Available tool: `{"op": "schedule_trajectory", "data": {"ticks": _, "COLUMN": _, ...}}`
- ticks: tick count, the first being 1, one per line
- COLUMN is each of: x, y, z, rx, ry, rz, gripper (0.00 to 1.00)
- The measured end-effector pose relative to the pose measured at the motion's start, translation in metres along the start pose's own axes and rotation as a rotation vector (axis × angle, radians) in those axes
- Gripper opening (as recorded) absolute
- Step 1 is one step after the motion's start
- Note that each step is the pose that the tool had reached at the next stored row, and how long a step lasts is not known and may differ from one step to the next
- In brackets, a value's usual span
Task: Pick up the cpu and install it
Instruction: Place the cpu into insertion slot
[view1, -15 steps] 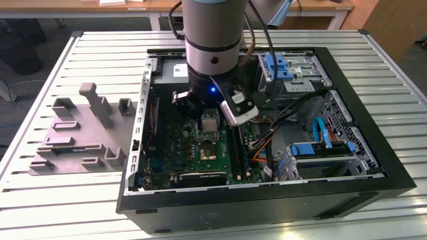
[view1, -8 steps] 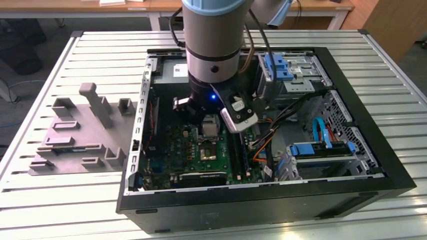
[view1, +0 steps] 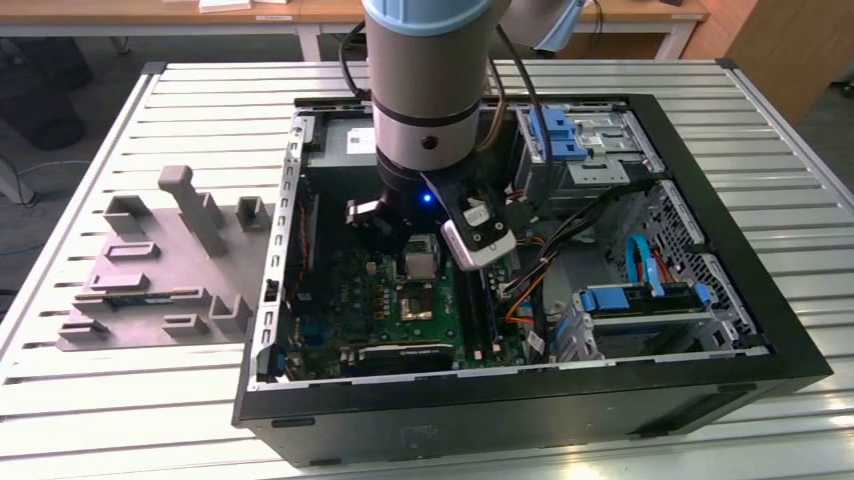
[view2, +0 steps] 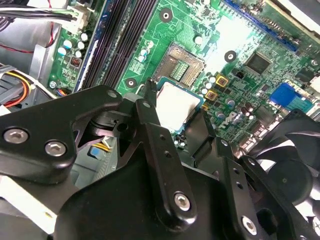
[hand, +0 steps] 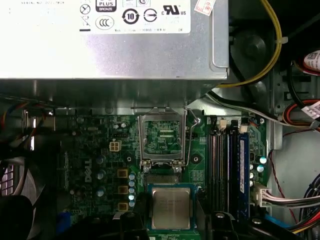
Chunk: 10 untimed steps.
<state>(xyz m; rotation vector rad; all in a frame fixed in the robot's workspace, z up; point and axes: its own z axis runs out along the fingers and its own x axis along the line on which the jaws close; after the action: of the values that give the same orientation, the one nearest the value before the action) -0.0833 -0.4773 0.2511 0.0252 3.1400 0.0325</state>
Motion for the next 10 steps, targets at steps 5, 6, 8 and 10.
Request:
{"op": "schedule_trajectory", "data": {"ticks": 5, "x": 0.0000, "y": 0.0000, "z": 0.0001, "rx": -0.0010, "ry": 0.0000, "rz": 0.000, "gripper": 0.47}}
{"op": "schedule_trajectory", "data": {"ticks": 6, "x": 0.0000, "y": 0.0000, "z": 0.0001, "rx": -0.0010, "ry": 0.0000, "rz": 0.000, "gripper": 0.47}}
{"op": "schedule_trajectory", "data": {"ticks": 8, "x": 0.0000, "y": 0.0000, "z": 0.0001, "rx": -0.0011, "ry": 0.0000, "rz": 0.000, "gripper": 0.47}}
{"op": "schedule_trajectory", "data": {"ticks": 10, "x": 0.0000, "y": 0.0000, "z": 0.0001, "rx": -0.0012, "ry": 0.0000, "rz": 0.000, "gripper": 0.47}}
